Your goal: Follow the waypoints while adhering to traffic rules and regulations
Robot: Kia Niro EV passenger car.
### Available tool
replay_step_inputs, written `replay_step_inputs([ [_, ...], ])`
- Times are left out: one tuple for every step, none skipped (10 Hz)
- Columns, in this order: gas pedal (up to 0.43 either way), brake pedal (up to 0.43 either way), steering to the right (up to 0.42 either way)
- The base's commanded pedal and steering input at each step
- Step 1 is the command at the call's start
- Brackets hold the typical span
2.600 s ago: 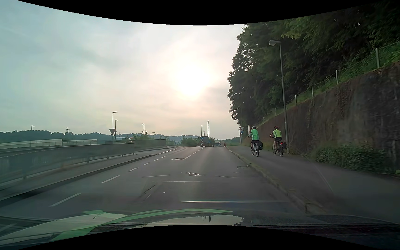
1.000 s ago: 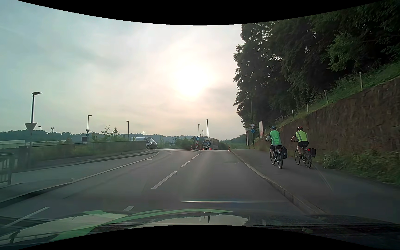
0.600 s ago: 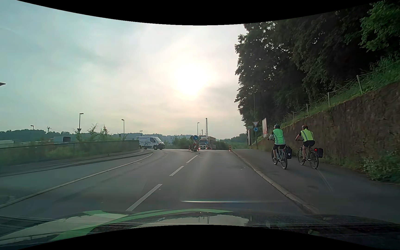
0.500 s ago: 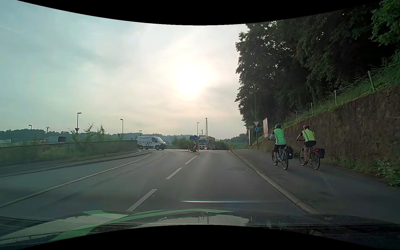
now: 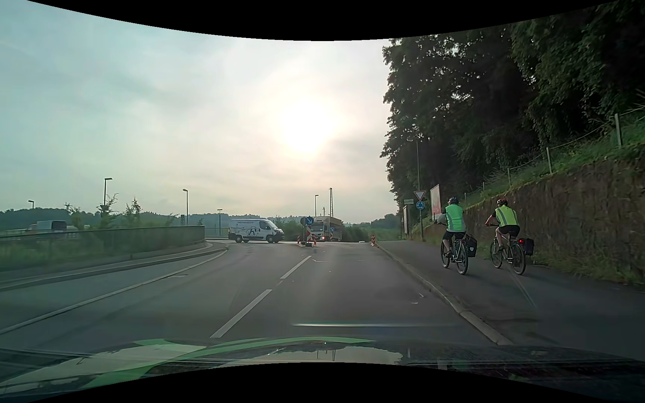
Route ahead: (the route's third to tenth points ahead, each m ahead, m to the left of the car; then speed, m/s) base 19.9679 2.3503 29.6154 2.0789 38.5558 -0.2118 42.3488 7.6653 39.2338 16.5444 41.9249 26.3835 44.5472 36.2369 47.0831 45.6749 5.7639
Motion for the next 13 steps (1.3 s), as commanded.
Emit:
replay_step_inputs([
  [0.087,0.000,0.008],
  [0.087,0.000,0.008],
  [0.087,0.000,0.009],
  [0.087,0.000,0.010],
  [0.087,0.000,0.011],
  [0.087,0.000,0.014],
  [0.087,0.000,0.016],
  [0.087,0.000,0.017],
  [0.087,0.000,0.019],
  [0.079,0.000,0.019],
  [0.079,0.000,0.019],
  [0.079,0.000,0.019],
  [0.079,0.000,0.018],
])
